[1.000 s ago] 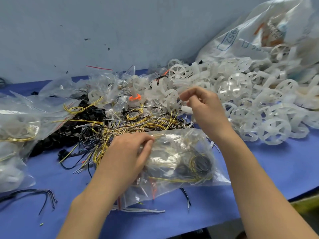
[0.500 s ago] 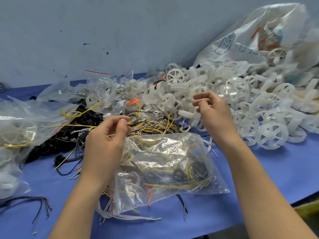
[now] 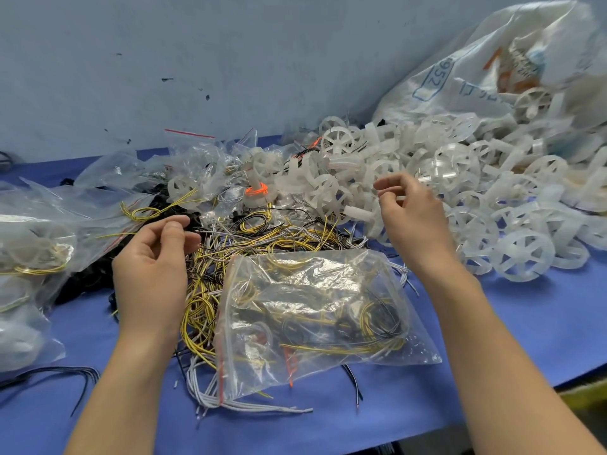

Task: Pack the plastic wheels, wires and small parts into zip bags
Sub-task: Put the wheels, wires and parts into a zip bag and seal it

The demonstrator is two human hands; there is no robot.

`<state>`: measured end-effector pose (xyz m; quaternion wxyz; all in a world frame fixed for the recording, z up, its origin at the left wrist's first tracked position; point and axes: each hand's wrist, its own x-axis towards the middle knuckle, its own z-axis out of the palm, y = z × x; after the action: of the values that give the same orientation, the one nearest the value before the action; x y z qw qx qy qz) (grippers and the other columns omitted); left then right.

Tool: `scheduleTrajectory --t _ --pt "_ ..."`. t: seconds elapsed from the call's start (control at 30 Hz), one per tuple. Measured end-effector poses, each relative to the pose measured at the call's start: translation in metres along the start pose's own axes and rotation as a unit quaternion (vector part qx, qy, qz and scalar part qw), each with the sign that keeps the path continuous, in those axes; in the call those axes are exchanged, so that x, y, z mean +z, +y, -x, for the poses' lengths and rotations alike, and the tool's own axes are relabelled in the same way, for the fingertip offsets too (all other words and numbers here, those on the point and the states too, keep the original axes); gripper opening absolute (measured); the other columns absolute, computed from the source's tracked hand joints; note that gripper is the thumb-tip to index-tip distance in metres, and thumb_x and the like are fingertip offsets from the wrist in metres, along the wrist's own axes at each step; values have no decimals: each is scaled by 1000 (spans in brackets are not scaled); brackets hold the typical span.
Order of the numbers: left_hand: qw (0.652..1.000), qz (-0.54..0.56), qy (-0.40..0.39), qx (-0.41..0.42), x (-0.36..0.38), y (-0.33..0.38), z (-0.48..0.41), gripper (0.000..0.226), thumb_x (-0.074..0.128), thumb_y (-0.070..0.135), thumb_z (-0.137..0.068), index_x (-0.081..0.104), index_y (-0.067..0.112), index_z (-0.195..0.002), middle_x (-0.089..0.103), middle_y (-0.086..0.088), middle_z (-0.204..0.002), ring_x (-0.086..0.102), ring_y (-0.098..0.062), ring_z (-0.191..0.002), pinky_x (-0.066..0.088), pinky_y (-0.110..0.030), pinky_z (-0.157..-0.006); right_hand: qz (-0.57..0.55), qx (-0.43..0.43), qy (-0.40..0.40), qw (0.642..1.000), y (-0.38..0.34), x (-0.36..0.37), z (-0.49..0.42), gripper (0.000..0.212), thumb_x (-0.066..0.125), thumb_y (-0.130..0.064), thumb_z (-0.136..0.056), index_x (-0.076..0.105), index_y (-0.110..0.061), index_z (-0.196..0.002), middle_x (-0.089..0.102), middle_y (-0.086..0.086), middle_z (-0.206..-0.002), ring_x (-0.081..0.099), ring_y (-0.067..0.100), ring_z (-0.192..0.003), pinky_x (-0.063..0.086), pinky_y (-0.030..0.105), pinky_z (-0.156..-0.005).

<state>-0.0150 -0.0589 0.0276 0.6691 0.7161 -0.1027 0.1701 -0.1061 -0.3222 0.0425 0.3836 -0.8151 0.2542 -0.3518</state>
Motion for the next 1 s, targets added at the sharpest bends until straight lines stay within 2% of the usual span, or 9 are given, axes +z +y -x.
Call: scheduleTrajectory --t 0.17,0.33,0.43,0.53,0.67,0.8,1.0 --pt "1000 0 5 -15 -6 -5 0 20 51 24 -99 67 30 -89 70 11 -73 64 1 -72 49 -21 -77 17 -7 -10 1000 4 6 1 23 45 -15 -98 65 -17 -111 65 -1 -109 60 18 -103 51 42 -88" --pt "1000 7 4 -23 -10 -8 0 20 50 23 -99 67 30 -90 70 9 -75 64 0 -73 50 -25 -81 103 -49 -78 990 14 21 -5 33 47 -12 -97 58 -20 -127 58 3 -126 52 16 -107 40 30 -90" --pt "1000 8 3 -25 -12 -8 -1 20 50 25 -99 68 30 -90 70 9 -76 65 -1 -74 49 -25 -81 201 -55 -102 973 24 29 -6 43 45 -12 -97 49 -19 -140 52 10 -136 42 27 -127 35 38 -104" --pt "1000 5 4 -25 -12 -7 -3 20 50 26 -99 67 31 -90 70 10 -75 65 -1 -75 48 -24 -80 246 -43 -98 963 29 32 -5 50 45 -11 -97 41 -17 -146 47 13 -141 34 32 -134 32 41 -108" --pt "1000 4 4 -23 -11 -5 -4 20 50 26 -99 67 31 -90 70 12 -74 65 -1 -74 48 -23 -79 288 -29 -74 954 29 36 -7 54 48 -3 -95 38 -14 -147 34 21 -147 33 38 -133 35 44 -107" --pt "1000 4 3 -19 -11 -3 -3 19 50 24 -98 67 30 -91 70 11 -73 65 -1 -74 49 -21 -78 318 -20 -56 946 29 35 -9 52 53 -3 -95 43 -15 -144 40 19 -135 38 36 -122 41 44 -98" --pt "1000 7 3 -21 -12 -4 -4 19 51 23 -98 67 30 -90 70 10 -74 64 -1 -74 48 -21 -77 263 -28 -38 964 26 35 -6 46 54 2 -93 47 -8 -137 36 18 -127 50 35 -106 47 45 -93"
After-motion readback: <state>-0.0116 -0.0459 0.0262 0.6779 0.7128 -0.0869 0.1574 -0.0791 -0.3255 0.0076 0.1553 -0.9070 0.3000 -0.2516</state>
